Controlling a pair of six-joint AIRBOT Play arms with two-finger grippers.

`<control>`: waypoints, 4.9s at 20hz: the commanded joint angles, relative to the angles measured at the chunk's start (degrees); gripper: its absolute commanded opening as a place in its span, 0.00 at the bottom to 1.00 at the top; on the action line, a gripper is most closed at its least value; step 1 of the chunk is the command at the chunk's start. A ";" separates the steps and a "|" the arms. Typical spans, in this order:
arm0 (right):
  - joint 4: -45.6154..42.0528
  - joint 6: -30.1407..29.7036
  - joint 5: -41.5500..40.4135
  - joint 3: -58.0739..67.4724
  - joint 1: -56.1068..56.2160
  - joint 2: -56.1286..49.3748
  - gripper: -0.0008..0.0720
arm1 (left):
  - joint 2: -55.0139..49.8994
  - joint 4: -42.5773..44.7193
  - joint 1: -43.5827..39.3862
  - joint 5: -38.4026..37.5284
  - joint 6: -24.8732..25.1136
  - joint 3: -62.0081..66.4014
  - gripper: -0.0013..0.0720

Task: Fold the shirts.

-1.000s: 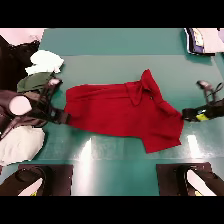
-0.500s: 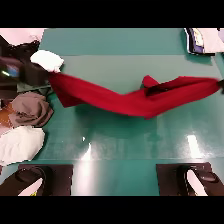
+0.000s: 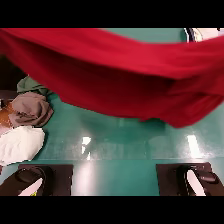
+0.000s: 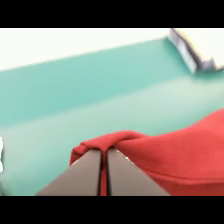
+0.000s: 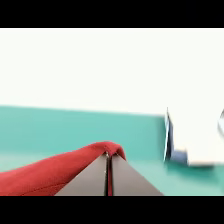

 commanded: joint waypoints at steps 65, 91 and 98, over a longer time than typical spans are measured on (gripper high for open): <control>4.31 -6.10 5.75 -33.42 -0.70 -36.11 0.69 | -15.34 -2.08 10.10 5.38 -1.90 -70.93 0.83; 4.70 2.58 20.50 -47.28 -1.16 -33.57 0.63 | -12.85 -13.44 5.70 18.34 0.13 -81.61 0.05; 10.95 5.03 8.31 -62.49 -1.14 -25.83 0.63 | -12.74 -11.76 5.70 18.10 0.07 -75.95 0.05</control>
